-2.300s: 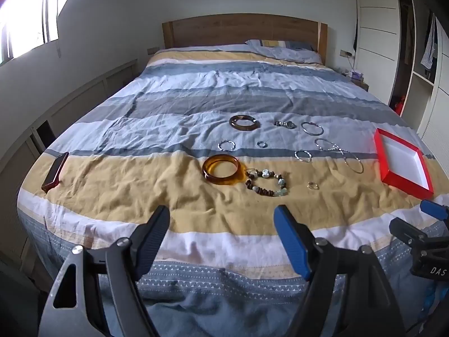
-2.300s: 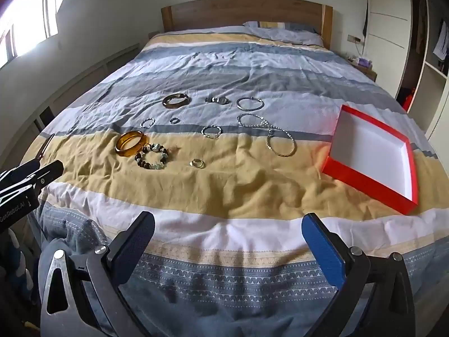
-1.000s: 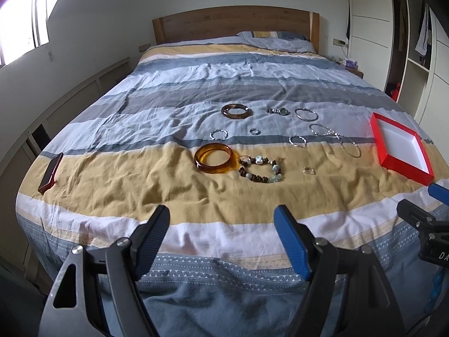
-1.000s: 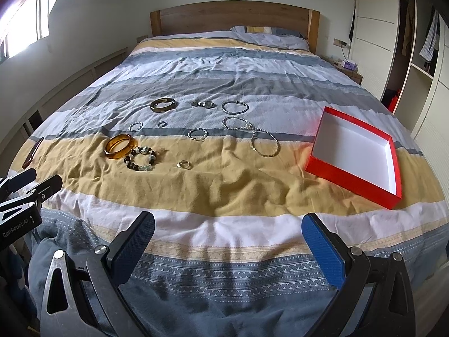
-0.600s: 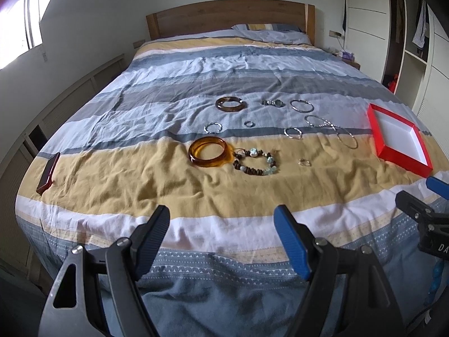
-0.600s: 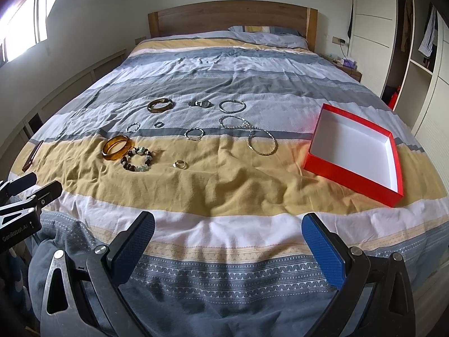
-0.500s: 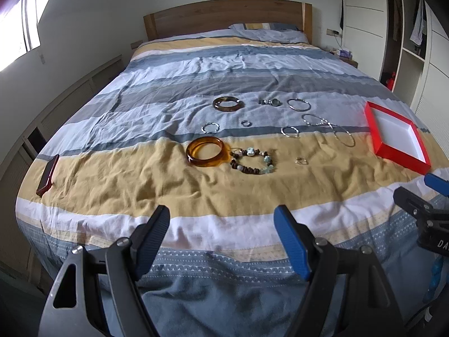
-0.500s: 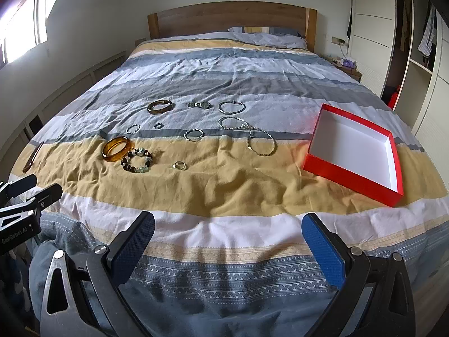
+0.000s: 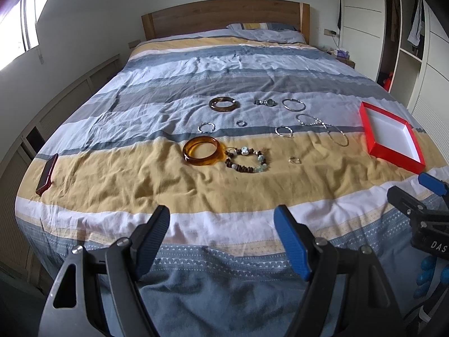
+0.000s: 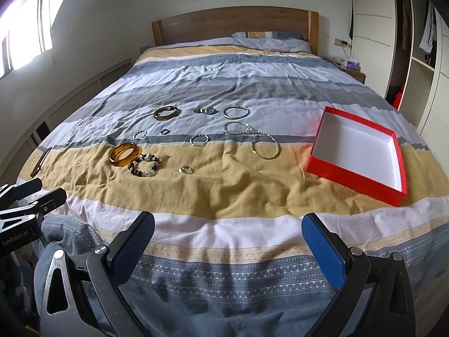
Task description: Organize jewelry
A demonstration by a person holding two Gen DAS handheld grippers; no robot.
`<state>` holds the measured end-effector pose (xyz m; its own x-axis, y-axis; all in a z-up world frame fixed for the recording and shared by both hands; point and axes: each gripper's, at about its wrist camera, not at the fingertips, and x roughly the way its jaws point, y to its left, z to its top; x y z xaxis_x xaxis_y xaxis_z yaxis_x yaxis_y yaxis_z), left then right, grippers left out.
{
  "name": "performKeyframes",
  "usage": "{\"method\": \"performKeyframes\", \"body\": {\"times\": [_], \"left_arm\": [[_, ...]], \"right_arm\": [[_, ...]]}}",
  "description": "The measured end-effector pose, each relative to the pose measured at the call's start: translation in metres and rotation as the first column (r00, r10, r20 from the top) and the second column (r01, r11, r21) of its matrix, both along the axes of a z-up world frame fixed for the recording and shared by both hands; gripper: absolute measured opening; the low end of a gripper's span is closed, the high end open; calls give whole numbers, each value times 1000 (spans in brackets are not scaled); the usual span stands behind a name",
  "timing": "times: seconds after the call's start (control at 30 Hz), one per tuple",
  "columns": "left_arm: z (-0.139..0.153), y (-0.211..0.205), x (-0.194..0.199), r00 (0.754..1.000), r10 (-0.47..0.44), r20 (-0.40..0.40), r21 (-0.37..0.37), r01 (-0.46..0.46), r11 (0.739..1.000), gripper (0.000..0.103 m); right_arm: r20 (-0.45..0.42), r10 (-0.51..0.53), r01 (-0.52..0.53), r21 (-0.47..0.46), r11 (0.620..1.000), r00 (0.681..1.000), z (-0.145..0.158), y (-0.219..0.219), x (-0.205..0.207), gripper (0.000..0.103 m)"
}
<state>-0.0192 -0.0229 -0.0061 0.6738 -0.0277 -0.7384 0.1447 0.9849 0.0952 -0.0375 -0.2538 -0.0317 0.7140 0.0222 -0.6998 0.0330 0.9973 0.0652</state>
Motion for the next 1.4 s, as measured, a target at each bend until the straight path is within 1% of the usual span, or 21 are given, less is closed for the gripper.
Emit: {"method": "performKeyframes", "body": {"times": [0.2,0.47,0.73,0.87,1.03,1.4], "left_arm": [[0,0,-3,1000,-4,2,-7,4,1000,75],[-1,1,0,999,14,39,12,-15,1000,75],[-10,7,16,1000,18,5,-12,-18,1000,75],[-19,10,26,999,20,-36,-30,-21,999,75],[-27,11,33,998,19,-55,-36,-21,999,75],[-45,10,44,994,15,-112,-37,-19,999,75]], "right_arm": [[5,8,-8,-25,1000,1000,-1,1,-2,102],[-27,27,-27,-13,1000,999,-9,5,2,102],[-52,48,-48,1,999,998,-15,9,12,102],[-78,34,-33,22,999,996,-18,6,19,102],[-115,18,-13,41,999,993,-25,1,24,102],[-121,32,-25,57,998,992,-33,2,32,102]]}}
